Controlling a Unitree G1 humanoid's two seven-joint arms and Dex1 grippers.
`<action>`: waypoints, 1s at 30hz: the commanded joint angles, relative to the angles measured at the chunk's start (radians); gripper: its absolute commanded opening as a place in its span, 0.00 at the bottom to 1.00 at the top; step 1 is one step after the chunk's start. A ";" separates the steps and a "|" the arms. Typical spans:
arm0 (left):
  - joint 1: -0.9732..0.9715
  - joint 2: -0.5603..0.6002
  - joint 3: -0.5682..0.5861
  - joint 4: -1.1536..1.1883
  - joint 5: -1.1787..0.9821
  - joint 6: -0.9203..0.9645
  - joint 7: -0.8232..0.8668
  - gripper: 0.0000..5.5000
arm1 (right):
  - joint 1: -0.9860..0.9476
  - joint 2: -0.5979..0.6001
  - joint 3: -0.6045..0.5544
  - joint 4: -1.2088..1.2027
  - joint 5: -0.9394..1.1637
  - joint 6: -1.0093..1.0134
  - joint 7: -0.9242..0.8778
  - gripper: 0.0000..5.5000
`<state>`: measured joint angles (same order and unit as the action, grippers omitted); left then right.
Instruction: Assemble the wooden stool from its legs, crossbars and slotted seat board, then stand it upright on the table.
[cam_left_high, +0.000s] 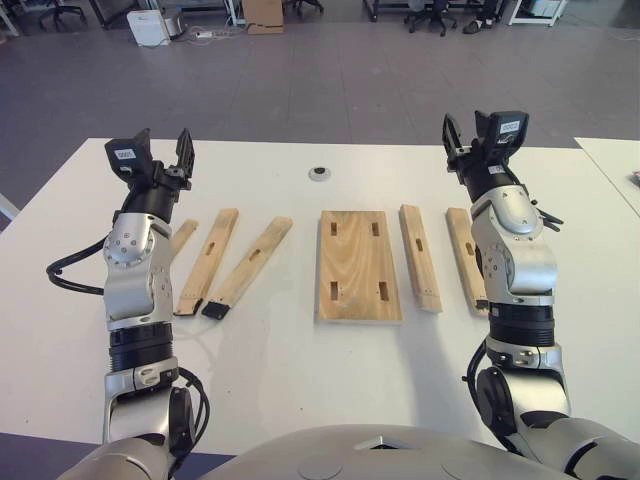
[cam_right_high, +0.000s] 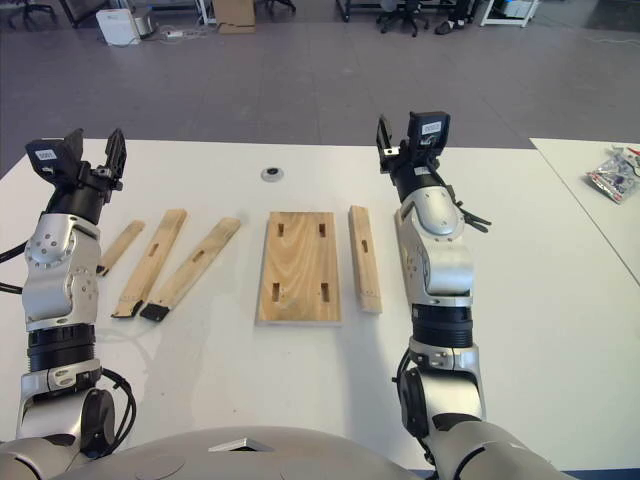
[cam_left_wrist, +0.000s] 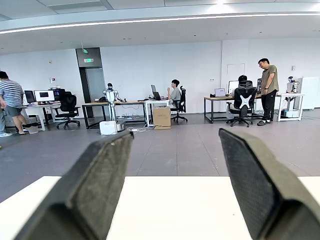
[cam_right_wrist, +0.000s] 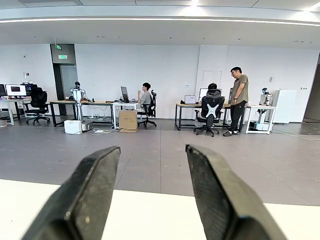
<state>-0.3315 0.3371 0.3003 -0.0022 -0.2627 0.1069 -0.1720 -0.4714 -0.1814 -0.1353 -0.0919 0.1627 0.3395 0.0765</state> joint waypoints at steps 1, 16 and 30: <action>-0.008 0.017 -0.003 0.002 0.005 0.025 -0.007 0.57 | 0.004 0.013 0.005 -0.011 0.003 0.004 -0.001 0.45; 0.016 0.225 -0.048 0.156 0.030 0.295 -0.171 0.57 | 0.016 0.037 -0.007 -0.028 0.001 0.005 -0.035 0.45; 0.047 0.372 -0.105 0.379 0.102 0.336 -0.359 0.57 | 0.067 0.054 -0.019 -0.086 0.002 0.019 -0.070 0.45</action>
<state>-0.2784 0.6806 0.2168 0.3314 -0.1833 0.4690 -0.4971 -0.4153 -0.1318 -0.1533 -0.1685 0.1621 0.3417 0.0124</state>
